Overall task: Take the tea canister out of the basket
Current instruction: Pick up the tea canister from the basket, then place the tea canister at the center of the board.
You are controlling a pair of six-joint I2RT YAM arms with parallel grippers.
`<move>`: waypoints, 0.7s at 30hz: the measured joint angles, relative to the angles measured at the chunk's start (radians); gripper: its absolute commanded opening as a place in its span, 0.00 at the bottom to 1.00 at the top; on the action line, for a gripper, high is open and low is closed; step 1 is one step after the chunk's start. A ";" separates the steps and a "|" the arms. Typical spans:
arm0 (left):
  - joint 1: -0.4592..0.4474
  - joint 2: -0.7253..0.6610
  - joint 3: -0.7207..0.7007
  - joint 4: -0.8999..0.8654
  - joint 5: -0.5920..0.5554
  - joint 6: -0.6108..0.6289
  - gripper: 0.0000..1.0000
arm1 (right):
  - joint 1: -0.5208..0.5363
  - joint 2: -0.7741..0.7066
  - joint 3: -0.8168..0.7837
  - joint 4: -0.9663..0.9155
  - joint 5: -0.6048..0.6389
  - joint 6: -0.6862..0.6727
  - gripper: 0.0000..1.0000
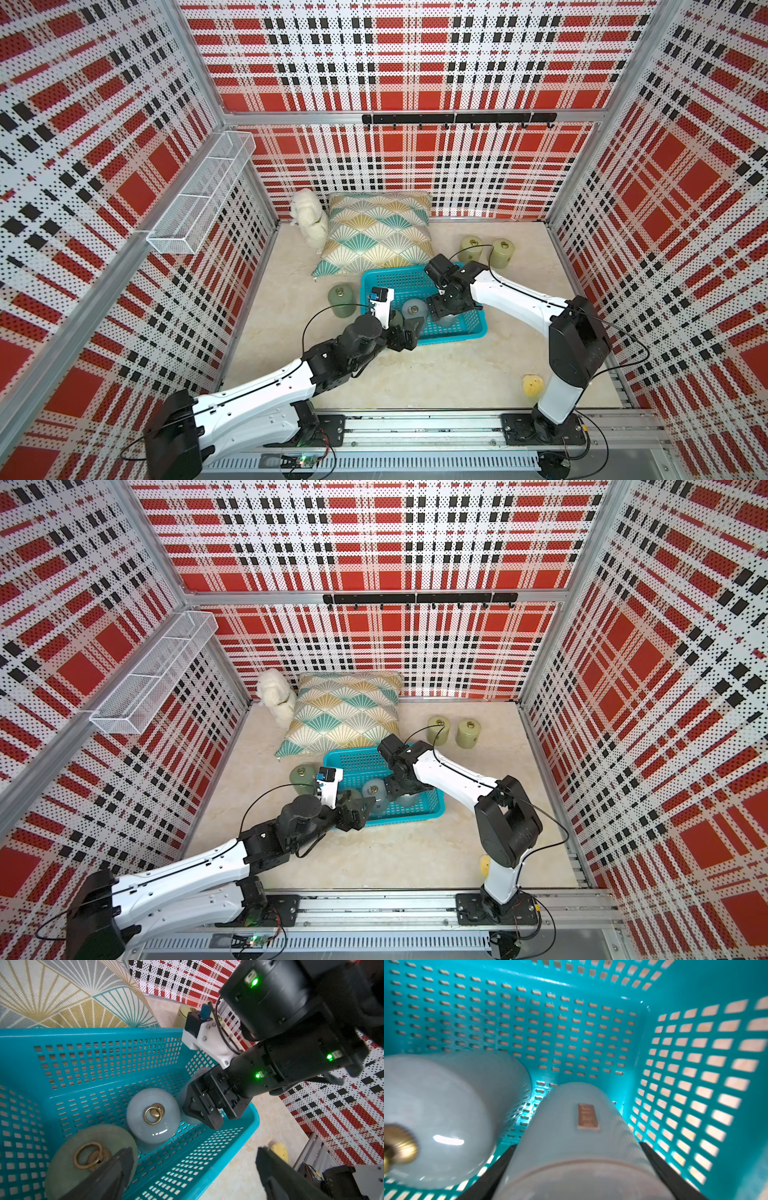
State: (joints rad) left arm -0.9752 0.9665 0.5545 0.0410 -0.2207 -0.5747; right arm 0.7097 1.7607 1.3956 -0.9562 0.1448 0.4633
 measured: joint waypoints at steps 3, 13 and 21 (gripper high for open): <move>0.000 0.005 0.000 0.014 0.004 0.000 0.99 | 0.000 -0.010 0.037 -0.027 0.011 -0.001 0.74; -0.012 0.044 0.006 0.090 0.017 0.000 0.99 | -0.101 -0.089 0.132 -0.092 0.004 -0.017 0.74; -0.061 0.116 0.042 0.131 0.031 0.002 0.99 | -0.285 -0.135 0.164 -0.119 -0.013 -0.040 0.74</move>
State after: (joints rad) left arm -1.0367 1.0824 0.5968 0.1719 -0.1898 -0.5732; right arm 0.4248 1.6260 1.5593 -1.0756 0.1318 0.4229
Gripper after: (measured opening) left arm 0.991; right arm 0.859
